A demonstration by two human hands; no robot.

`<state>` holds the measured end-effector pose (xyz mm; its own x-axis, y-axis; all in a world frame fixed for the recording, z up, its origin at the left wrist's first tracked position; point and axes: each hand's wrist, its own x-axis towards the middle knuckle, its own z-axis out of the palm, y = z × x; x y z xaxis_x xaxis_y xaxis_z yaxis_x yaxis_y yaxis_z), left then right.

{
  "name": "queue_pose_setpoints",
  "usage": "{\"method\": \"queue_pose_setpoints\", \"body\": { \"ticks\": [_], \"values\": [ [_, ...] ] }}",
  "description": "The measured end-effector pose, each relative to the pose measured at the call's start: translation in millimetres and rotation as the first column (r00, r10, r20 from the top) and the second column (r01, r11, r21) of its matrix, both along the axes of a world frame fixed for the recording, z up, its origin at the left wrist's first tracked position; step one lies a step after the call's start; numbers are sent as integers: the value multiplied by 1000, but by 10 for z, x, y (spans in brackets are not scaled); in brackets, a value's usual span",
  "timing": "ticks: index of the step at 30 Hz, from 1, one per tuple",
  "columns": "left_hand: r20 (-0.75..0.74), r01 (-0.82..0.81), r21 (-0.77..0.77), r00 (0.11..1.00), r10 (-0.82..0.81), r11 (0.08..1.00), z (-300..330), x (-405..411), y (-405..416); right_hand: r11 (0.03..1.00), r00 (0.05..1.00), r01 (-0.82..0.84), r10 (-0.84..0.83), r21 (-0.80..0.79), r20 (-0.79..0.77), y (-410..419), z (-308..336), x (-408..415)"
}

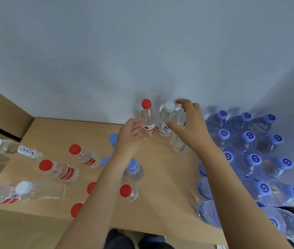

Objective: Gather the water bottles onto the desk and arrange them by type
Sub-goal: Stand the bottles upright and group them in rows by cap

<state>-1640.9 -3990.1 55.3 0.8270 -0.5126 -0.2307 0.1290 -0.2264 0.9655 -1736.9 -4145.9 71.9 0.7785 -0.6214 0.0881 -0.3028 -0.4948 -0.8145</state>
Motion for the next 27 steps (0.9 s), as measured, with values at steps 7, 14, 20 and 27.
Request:
{"method": "queue_pose_setpoints", "body": {
  "ticks": [7, 14, 20, 27],
  "values": [
    [80, -83, 24, 993, 81, 996, 175, 205, 854, 987, 992, -128, 127, 95, 19, 671, 42, 385],
    [70, -225, 27, 972, 223, 974, 192, 535, 1927, 948, 972, -233, 236, 217, 13, 1607, 8, 794],
    [41, -312, 34, 950, 311, 949, 122, 786, 2802, 933, 957, -278, 289, 231, -15, 2365, -94, 1097],
    [18, -332, 48, 943, 331, 942, -16, 952, 3373, 908, 936, -327, 349, 262, -41, 2944, -277, 1295]
  ]
}}
